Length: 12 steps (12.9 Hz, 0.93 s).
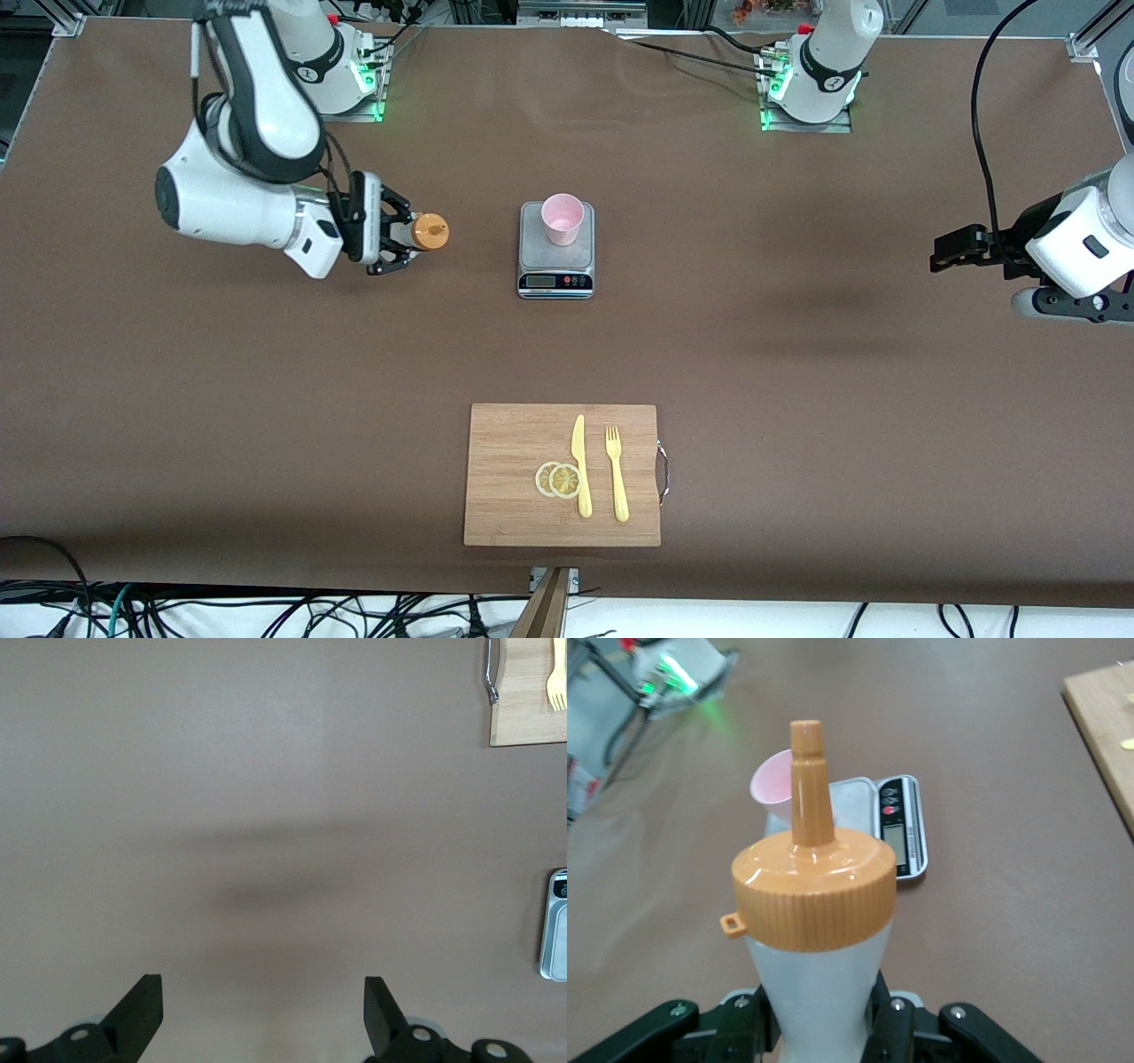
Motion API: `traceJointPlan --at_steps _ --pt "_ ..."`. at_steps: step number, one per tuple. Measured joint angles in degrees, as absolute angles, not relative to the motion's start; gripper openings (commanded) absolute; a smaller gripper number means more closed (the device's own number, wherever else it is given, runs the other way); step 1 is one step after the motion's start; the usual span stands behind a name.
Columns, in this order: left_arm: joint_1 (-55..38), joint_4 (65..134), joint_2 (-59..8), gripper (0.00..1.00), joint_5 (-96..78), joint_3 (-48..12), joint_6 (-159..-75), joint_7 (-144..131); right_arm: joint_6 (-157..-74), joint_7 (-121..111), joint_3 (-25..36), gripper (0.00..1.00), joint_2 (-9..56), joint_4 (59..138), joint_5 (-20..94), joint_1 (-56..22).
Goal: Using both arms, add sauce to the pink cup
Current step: 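Turn the bottle upright and carry it back beside the scale, then lower the bottle onto the table and open the right gripper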
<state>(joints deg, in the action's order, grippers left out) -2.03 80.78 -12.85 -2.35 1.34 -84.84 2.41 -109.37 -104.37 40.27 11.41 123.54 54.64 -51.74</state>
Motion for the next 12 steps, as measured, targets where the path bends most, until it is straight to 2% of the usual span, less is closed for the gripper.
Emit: traceJointPlan --at_steps 4,8,12 --pt "-2.03 80.76 -12.94 1.0 -2.35 1.33 -84.84 2.41 -97.11 -122.78 40.28 0.17 19.39 122.91 60.4 -41.84" --pt "-2.04 80.74 -12.98 1.0 -2.35 1.33 -84.84 2.41 -85.37 -135.02 40.08 0.17 29.06 117.94 63.73 -34.16" --pt "-2.03 80.74 -12.98 1.0 -2.35 1.33 -84.84 2.41 -80.76 -140.2 39.35 0.23 36.35 112.5 64.9 -30.16"
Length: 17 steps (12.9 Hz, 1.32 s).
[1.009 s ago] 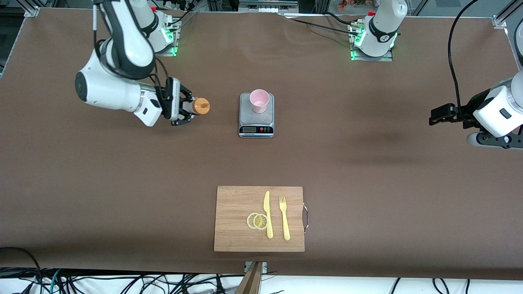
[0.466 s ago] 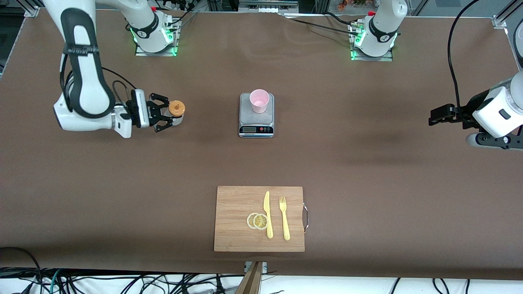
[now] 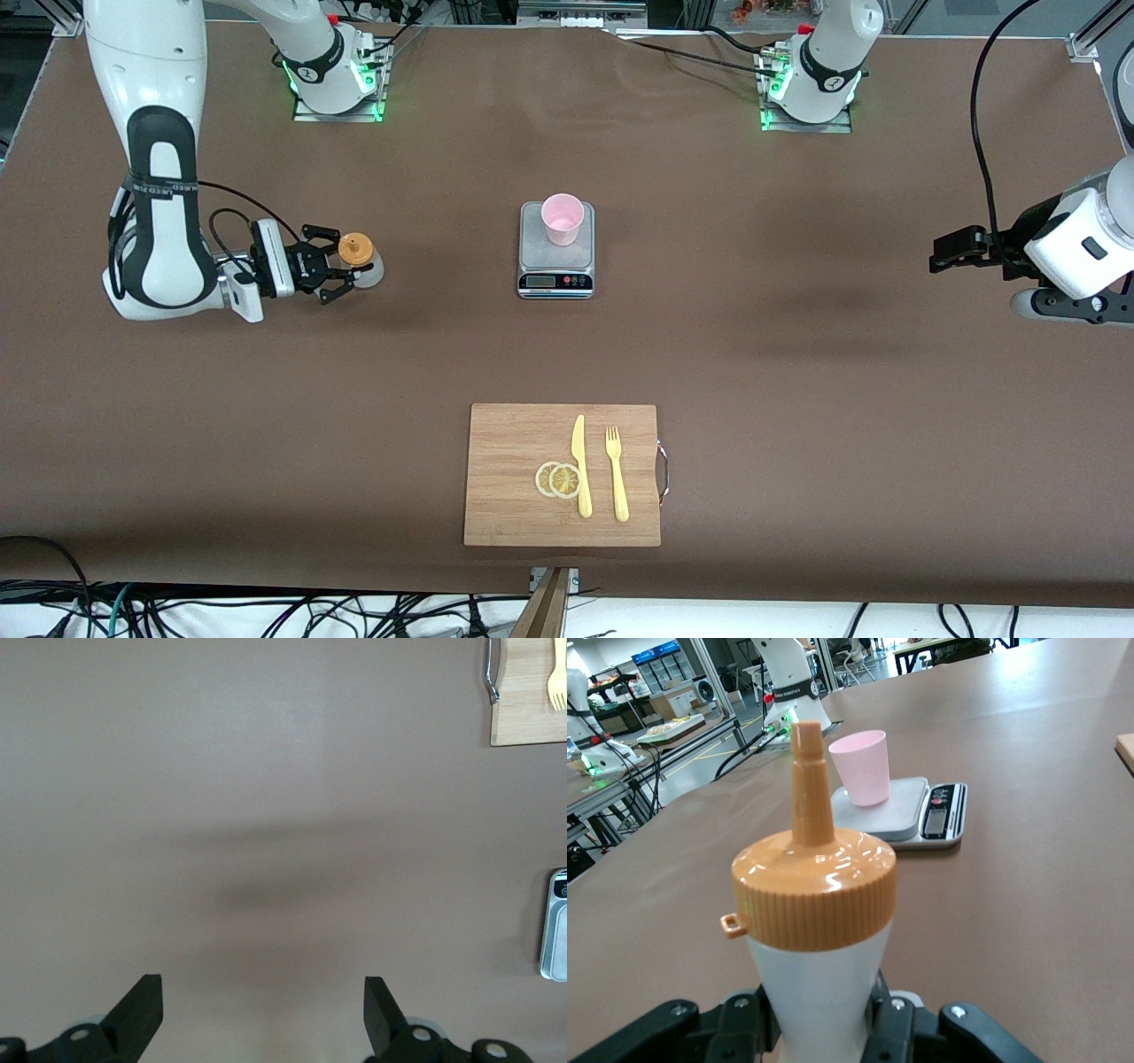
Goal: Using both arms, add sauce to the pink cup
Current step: 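Lower the bottle onto the table and open the right gripper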
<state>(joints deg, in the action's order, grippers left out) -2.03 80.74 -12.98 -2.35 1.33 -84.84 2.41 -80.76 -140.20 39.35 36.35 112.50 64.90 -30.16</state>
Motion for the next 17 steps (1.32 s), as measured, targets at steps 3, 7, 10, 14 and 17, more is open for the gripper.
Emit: traceJointPlan --at_steps 3,7,10,14,17 --pt "-2.04 80.73 -12.99 1.0 -2.35 1.33 -84.84 2.41 -80.61 -140.81 32.7 0.23 39.11 109.66 65.21 -24.02" --pt "-2.09 80.73 -13.0 1.0 -2.35 1.28 -84.84 2.41 -79.86 -142.52 23.47 0.23 42.5 105.64 65.22 -14.02" --pt "-2.09 80.73 -13.0 1.0 -2.35 1.28 -84.84 2.41 -79.81 -142.98 23.23 0.23 42.76 102.67 63.5 -13.3" --pt "-2.14 80.72 -13.0 1.0 -2.35 1.22 -84.84 2.41 -79.81 -144.23 23.07 0.92 42.85 101.19 61.83 -13.29" --pt "-2.15 80.71 -13.0 1.0 -2.35 1.21 -84.84 2.41 -79.77 -144.46 23.07 0.99 43.48 101.19 61.39 -12.96"
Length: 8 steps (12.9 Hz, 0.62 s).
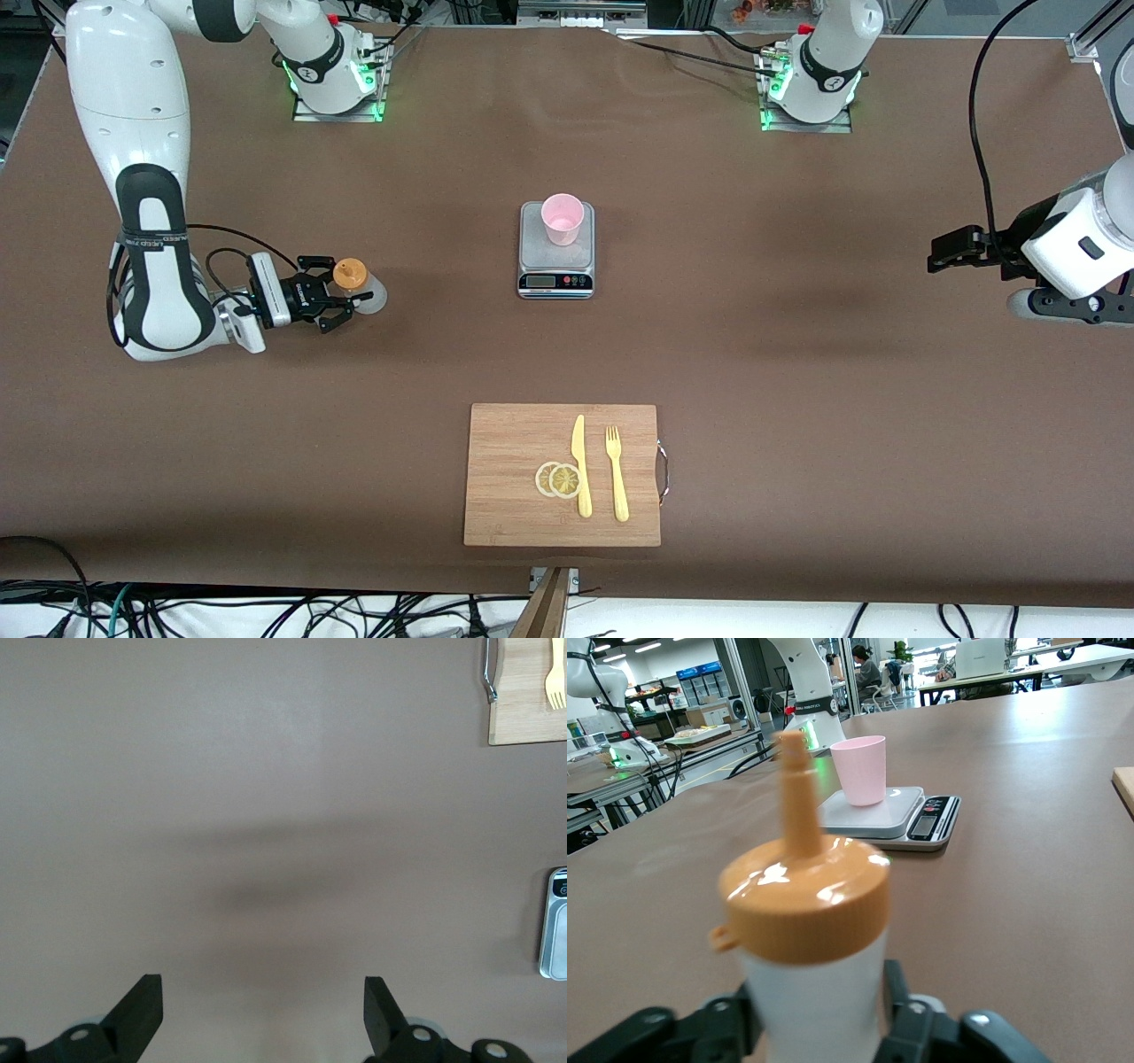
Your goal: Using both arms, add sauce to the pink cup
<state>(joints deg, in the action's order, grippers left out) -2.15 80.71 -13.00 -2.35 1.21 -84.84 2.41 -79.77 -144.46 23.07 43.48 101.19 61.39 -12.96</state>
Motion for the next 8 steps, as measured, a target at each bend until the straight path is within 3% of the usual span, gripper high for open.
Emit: traceJointPlan --at_steps 8 --pt "-2.14 80.69 -13.0 1.0 -2.35 1.25 -84.84 2.41 -76.36 -140.63 27.55 0.99 43.32 95.15 52.47 -11.74"
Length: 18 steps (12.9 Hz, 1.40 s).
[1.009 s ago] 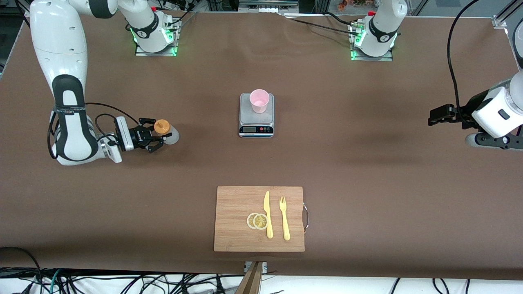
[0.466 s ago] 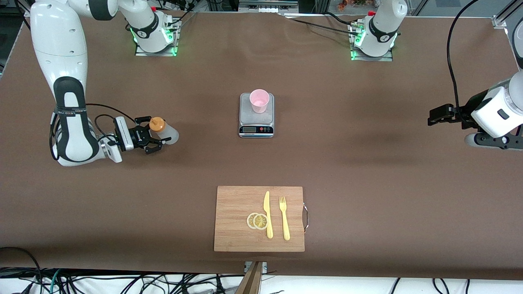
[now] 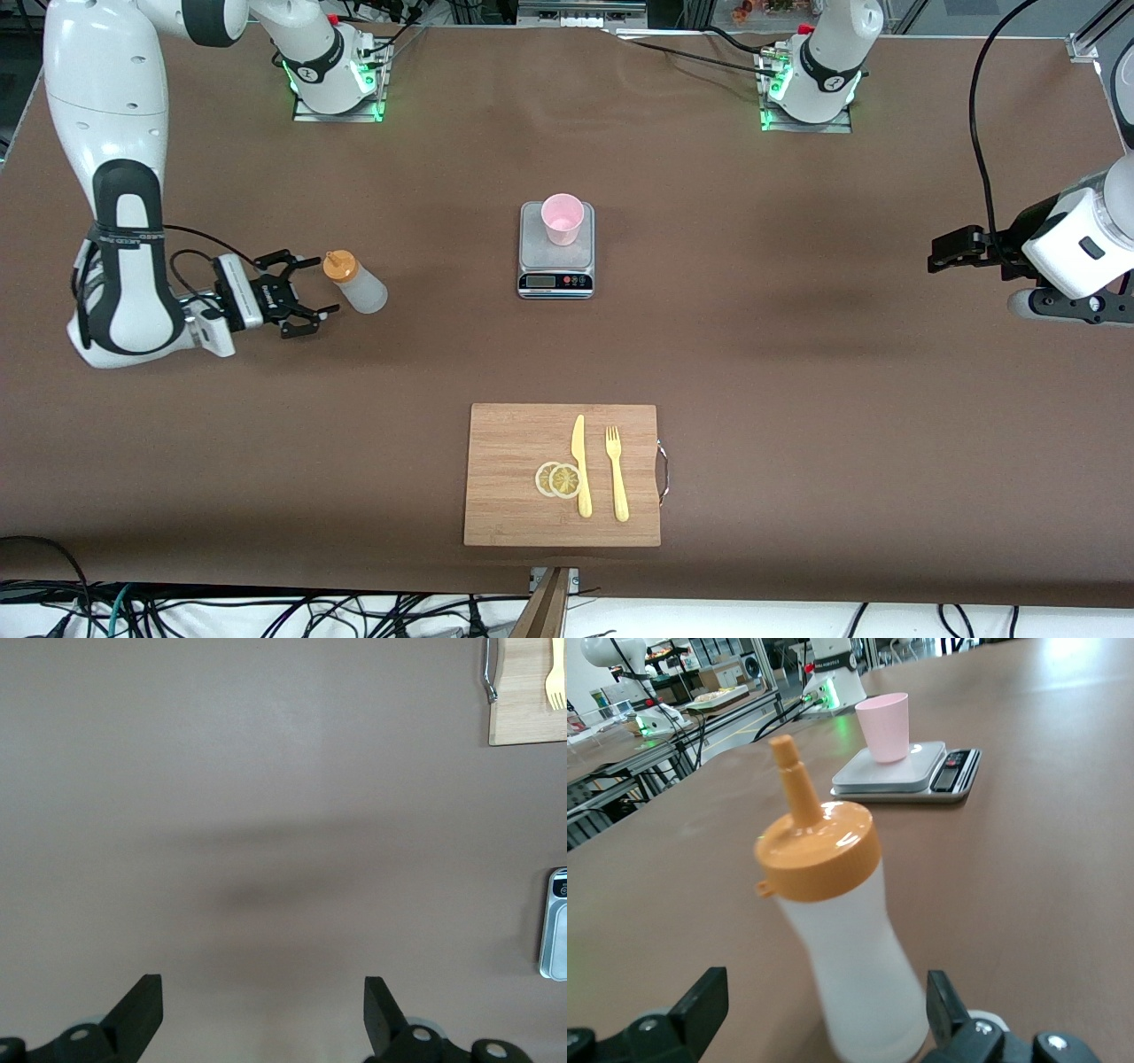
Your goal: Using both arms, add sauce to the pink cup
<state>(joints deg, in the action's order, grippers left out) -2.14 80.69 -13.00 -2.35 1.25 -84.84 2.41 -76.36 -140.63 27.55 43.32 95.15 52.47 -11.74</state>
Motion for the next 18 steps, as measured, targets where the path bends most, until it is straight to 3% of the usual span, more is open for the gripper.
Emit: traceJointPlan --at_steps 11,14,18 --pt "-2.11 80.61 -13.01 1.0 -2.35 1.31 -84.84 2.41 -53.88 -97.34 36.92 0.99 40.32 74.75 48.57 -13.44" --pt "-2.11 80.01 -13.0 1.0 -2.35 1.3 -84.84 2.41 -56.24 -83.77 38.63 0.99 34.95 73.76 42.8 -18.36" --pt "-2.11 79.89 -13.01 1.0 -2.35 1.32 -84.84 2.41 -68.99 -66.44 27.86 0.99 24.26 77.37 23.83 -19.12"
